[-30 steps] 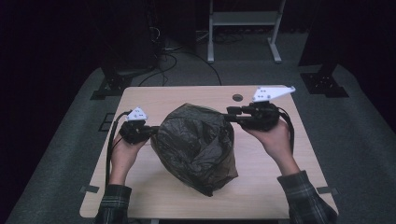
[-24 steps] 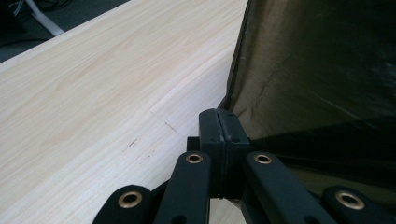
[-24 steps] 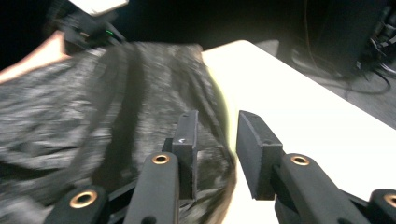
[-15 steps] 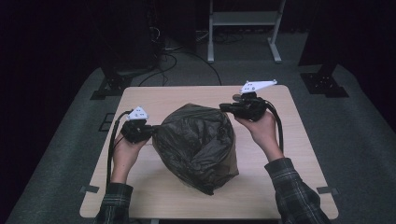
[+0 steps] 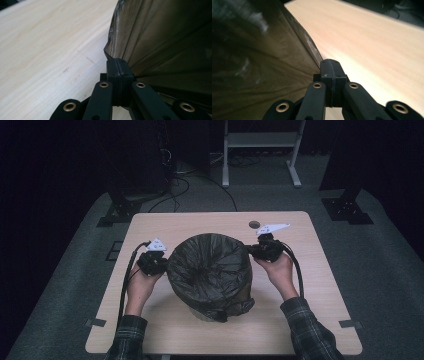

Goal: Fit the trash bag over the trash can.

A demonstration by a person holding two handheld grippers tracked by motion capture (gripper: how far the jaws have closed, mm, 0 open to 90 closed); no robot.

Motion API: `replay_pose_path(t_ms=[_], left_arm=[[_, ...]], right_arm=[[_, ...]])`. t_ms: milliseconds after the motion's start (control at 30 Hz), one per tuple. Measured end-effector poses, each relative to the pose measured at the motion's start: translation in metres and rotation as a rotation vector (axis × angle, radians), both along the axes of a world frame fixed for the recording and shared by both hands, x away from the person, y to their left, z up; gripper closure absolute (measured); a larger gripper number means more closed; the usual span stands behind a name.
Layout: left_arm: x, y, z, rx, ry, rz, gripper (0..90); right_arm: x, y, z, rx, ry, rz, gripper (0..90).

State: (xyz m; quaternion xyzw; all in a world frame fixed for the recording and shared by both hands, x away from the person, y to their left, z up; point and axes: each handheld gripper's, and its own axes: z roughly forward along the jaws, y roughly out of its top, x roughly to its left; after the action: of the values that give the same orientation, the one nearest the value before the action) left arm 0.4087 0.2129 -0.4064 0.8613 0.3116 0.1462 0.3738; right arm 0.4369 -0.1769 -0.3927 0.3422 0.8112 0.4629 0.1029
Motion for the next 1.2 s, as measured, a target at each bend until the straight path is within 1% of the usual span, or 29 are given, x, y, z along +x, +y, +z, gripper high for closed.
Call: replay_pose_path(t_ms=[33, 67, 100, 133, 167, 200, 233, 300, 333, 400, 467, 533, 633, 700, 733, 767, 800, 833, 867, 900, 933, 967, 1000, 1067, 1100, 1133, 1167, 1200], left_arm=[[0.0, 0.001, -0.002, -0.007, 0.006, 0.0, 89.7], [0.0, 0.001, -0.003, -0.015, 0.009, 0.0, 89.7], [-0.001, 0.003, -0.004, -0.019, 0.01, 0.0, 89.7], [-0.002, 0.004, -0.004, -0.024, 0.008, -0.004, 89.7], [-0.003, 0.005, -0.003, -0.026, 0.006, -0.008, 89.7], [-0.005, 0.006, -0.002, -0.027, 0.003, -0.009, 89.7], [-0.006, 0.007, -0.001, -0.027, 0.001, -0.01, 89.7], [-0.008, 0.009, 0.0, -0.034, -0.004, -0.01, 89.7], [-0.008, 0.01, 0.001, -0.036, -0.006, -0.009, 89.7], [-0.009, 0.011, 0.001, -0.041, -0.004, -0.006, 89.7], [-0.01, 0.012, 0.001, -0.041, -0.003, -0.007, 89.7], [-0.01, 0.012, 0.001, -0.037, -0.003, -0.008, 89.7], [-0.011, 0.013, 0.002, -0.042, -0.005, -0.004, 89.6], [-0.011, 0.014, 0.003, -0.043, -0.007, -0.005, 89.5], [-0.011, 0.014, 0.003, -0.044, -0.007, -0.004, 89.6], [-0.011, 0.014, 0.003, -0.045, -0.008, -0.004, 89.6], [-0.011, 0.014, 0.004, -0.047, -0.009, -0.005, 89.5], [-0.012, 0.014, 0.004, -0.048, -0.011, -0.006, 89.5], [-0.012, 0.014, 0.005, -0.049, -0.012, -0.007, 89.5], [-0.012, 0.014, 0.005, -0.05, -0.015, -0.007, 89.5], [-0.013, 0.014, 0.005, -0.05, -0.017, -0.009, 89.6], [-0.013, 0.014, 0.006, -0.051, -0.019, -0.01, 89.5], [-0.013, 0.014, 0.006, -0.052, -0.02, -0.01, 89.6], [-0.013, 0.014, 0.006, -0.053, -0.018, -0.009, 89.6], [-0.012, 0.014, 0.005, -0.051, -0.016, -0.008, 89.6], [-0.012, 0.014, 0.004, -0.05, -0.012, -0.007, 89.6], [-0.011, 0.014, 0.002, -0.047, -0.002, -0.005, 89.6], [-0.01, 0.014, -0.002, -0.033, 0.009, -0.004, 89.6]], right_arm=[[-0.002, -0.001, -0.006, -0.01, 0.004, -0.005, 90.0], [-0.004, -0.004, -0.008, 0.001, 0.006, -0.007, 90.0], [-0.006, -0.007, -0.009, 0.019, 0.004, -0.006, 79.4], [-0.01, -0.012, -0.007, 0.044, -0.002, -0.009, 74.0], [-0.014, -0.017, -0.004, 0.066, -0.001, -0.003, 70.9], [-0.02, -0.021, 0.0, 0.082, -0.014, 0.011, 67.9], [-0.028, -0.027, 0.006, 0.096, -0.037, 0.024, 64.6], [-0.041, -0.034, 0.013, 0.115, -0.057, 0.057, 58.0], [-0.051, -0.038, 0.018, 0.117, -0.076, 0.077, 57.1], [-0.067, -0.044, 0.023, 0.14, -0.094, 0.122, 51.2], [-0.08, -0.047, 0.026, 0.176, -0.097, 0.166, 47.5], [-0.095, -0.048, 0.029, 0.202, -0.098, 0.208, 41.5], [-0.111, -0.044, 0.029, 0.231, -0.086, 0.263, 36.4], [-0.118, -0.039, 0.028, 0.249, -0.075, 0.285, 35.2], [-0.122, -0.034, 0.027, 0.244, -0.08, 0.293, 35.9], [-0.124, -0.03, 0.025, 0.226, -0.081, 0.286, 40.3], [-0.125, -0.028, 0.025, 0.222, -0.08, 0.284, 46.5], [-0.125, -0.025, 0.023, 0.222, -0.077, 0.301, 56.8], [-0.126, -0.023, 0.022, 0.216, -0.088, 0.301, 65.4], [-0.127, -0.022, 0.021, 0.218, -0.099, 0.308, 77.3], [-0.128, -0.022, 0.021, 0.212, -0.114, 0.313, 84.9], [-0.129, -0.021, 0.021, 0.205, -0.129, 0.313, 90.0], [-0.131, -0.021, 0.021, 0.204, -0.136, 0.32, 90.0], [-0.131, -0.02, 0.02, 0.191, -0.131, 0.329, 90.0], [-0.132, -0.019, 0.019, 0.166, -0.134, 0.329, 90.0], [-0.132, -0.019, 0.018, 0.157, -0.13, 0.33, 90.0], [-0.132, -0.018, 0.015, 0.139, -0.123, 0.327, 90.0], [-0.132, -0.018, 0.012, 0.114, -0.118, 0.323, 90.0]])
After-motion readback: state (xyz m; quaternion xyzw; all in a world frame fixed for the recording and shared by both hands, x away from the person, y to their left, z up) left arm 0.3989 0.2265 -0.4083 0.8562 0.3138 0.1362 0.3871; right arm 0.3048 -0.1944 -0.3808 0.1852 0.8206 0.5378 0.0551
